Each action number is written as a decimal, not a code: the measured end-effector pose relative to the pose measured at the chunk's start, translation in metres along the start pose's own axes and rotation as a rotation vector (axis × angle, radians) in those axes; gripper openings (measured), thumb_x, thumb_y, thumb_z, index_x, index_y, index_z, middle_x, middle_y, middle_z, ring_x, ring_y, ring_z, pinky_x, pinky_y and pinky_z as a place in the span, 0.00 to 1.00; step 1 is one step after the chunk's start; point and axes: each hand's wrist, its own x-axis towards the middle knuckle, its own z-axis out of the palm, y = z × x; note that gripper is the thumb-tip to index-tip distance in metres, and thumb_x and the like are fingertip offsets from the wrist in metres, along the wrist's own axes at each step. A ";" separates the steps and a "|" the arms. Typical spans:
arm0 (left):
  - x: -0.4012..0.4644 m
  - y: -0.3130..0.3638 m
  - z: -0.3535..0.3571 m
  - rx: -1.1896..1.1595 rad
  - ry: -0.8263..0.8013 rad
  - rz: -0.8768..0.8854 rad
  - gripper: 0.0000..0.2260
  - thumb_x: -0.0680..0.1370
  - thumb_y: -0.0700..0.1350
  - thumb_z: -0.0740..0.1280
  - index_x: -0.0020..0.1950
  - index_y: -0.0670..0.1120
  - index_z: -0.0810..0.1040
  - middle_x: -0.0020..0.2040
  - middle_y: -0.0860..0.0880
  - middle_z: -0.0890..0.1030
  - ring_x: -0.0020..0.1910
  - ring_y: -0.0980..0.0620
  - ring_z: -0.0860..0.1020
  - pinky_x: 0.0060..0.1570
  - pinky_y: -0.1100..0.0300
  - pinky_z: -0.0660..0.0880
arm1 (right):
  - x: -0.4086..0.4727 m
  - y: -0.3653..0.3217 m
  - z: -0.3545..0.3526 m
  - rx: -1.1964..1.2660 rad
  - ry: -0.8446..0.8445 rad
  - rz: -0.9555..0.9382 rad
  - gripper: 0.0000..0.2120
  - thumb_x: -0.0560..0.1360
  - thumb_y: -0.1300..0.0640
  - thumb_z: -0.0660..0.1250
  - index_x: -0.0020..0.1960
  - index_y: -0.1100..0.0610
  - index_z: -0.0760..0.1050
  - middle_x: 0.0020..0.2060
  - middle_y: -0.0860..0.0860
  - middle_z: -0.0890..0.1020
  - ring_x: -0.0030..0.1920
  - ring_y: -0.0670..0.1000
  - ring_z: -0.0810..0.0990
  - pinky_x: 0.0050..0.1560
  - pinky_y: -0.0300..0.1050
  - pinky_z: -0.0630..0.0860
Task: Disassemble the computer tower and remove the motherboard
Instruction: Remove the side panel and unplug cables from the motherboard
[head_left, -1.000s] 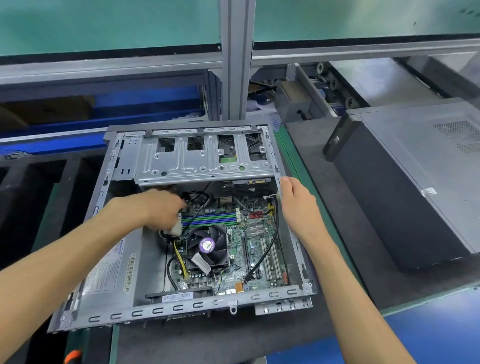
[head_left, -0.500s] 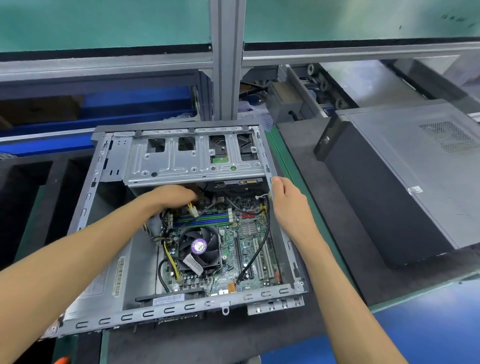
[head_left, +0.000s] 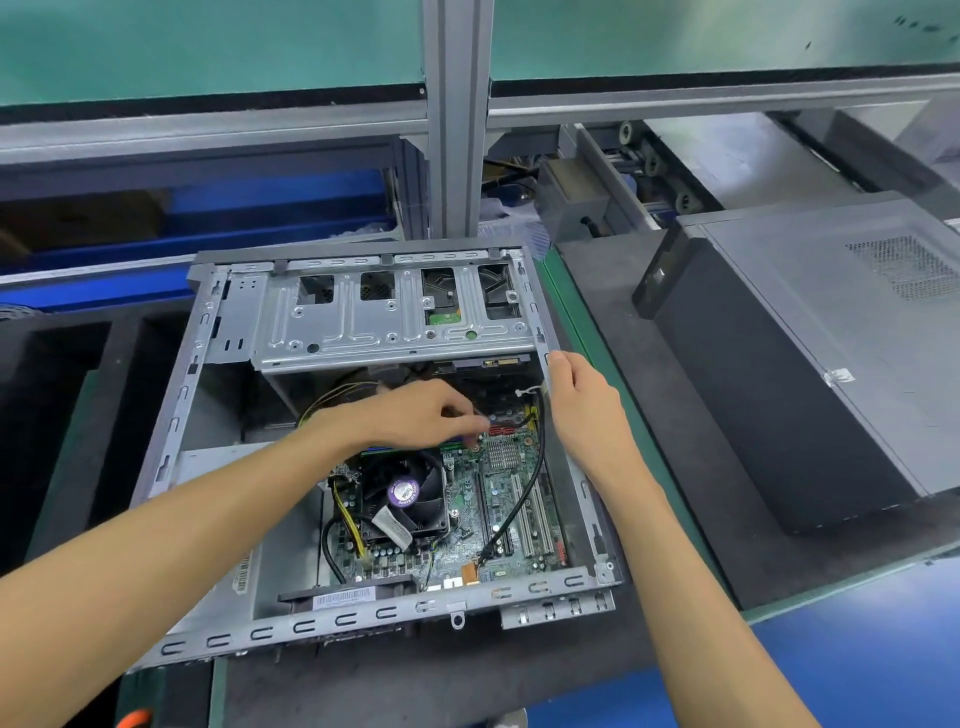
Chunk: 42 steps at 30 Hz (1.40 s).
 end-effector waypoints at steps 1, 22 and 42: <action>0.002 -0.002 0.002 0.006 0.053 0.007 0.18 0.80 0.64 0.56 0.52 0.58 0.83 0.56 0.50 0.83 0.55 0.49 0.80 0.63 0.45 0.69 | 0.000 -0.001 0.000 0.001 -0.005 0.006 0.11 0.84 0.44 0.48 0.50 0.46 0.67 0.42 0.46 0.75 0.49 0.54 0.74 0.52 0.52 0.70; -0.058 -0.048 -0.022 0.290 -0.091 -0.317 0.11 0.82 0.47 0.59 0.48 0.43 0.77 0.47 0.43 0.81 0.44 0.45 0.79 0.50 0.49 0.78 | 0.000 -0.055 0.087 -0.670 -0.578 -0.212 0.20 0.84 0.45 0.58 0.61 0.62 0.73 0.55 0.60 0.80 0.53 0.61 0.79 0.46 0.48 0.72; -0.081 -0.046 -0.048 0.065 -0.156 -0.226 0.22 0.84 0.53 0.56 0.79 0.52 0.61 0.74 0.51 0.69 0.68 0.50 0.71 0.69 0.56 0.63 | 0.010 -0.102 0.086 -0.768 -0.925 -0.238 0.33 0.84 0.48 0.55 0.83 0.45 0.42 0.73 0.58 0.72 0.60 0.57 0.77 0.61 0.48 0.73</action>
